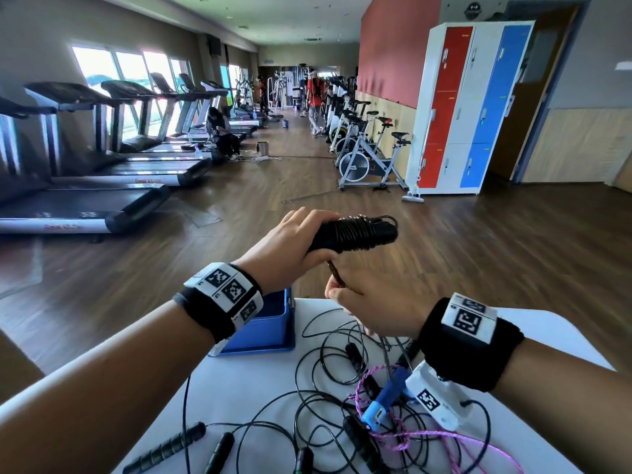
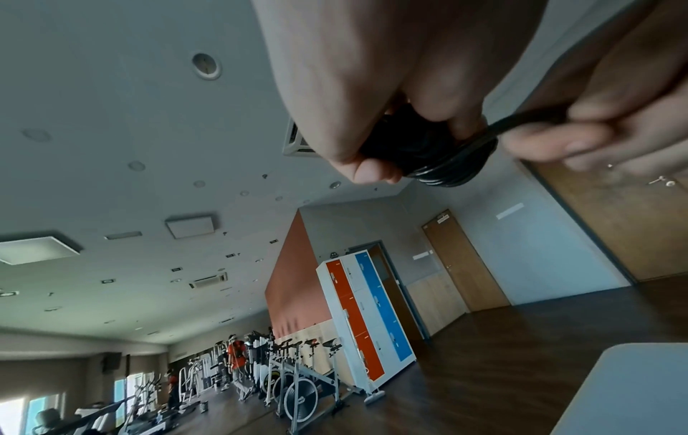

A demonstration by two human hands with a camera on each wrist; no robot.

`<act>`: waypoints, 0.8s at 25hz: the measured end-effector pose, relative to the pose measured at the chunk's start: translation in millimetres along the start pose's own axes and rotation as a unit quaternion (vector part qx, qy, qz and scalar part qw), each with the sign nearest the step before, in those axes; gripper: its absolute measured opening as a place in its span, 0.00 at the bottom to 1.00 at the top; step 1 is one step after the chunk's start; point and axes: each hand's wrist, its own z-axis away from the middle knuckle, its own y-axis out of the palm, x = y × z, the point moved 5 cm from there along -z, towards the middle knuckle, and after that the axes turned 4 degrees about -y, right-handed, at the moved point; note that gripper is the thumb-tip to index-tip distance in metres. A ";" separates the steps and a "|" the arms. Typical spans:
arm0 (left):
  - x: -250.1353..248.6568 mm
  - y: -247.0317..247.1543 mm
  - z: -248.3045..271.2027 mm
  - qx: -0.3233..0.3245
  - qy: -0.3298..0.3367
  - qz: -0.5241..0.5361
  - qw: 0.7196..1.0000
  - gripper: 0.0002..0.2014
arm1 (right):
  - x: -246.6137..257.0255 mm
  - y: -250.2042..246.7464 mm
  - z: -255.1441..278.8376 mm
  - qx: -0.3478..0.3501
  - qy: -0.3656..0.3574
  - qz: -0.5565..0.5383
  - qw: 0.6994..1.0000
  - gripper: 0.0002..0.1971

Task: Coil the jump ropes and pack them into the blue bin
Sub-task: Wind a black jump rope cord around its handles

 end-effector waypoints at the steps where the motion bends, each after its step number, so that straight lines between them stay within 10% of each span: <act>1: 4.0 0.9 -0.3 0.002 -0.003 -0.011 1.000 0.30 | 4.2 -4.8 3.5 -0.001 -0.010 0.021 1.000 0.07; 8: 7.5 9.3 3.8 0.035 0.039 -0.069 0.996 0.36 | 9.0 -67.4 6.6 -0.073 0.025 0.199 0.977 0.05; 13: -10.2 15.8 7.1 0.105 0.071 -0.129 0.984 0.31 | 33.0 -92.1 -7.3 0.008 -0.034 0.318 0.947 0.07; 20: -21.3 20.3 15.8 0.123 0.100 -0.137 0.978 0.27 | 53.2 -108.3 -28.1 0.118 -0.157 0.535 0.822 0.08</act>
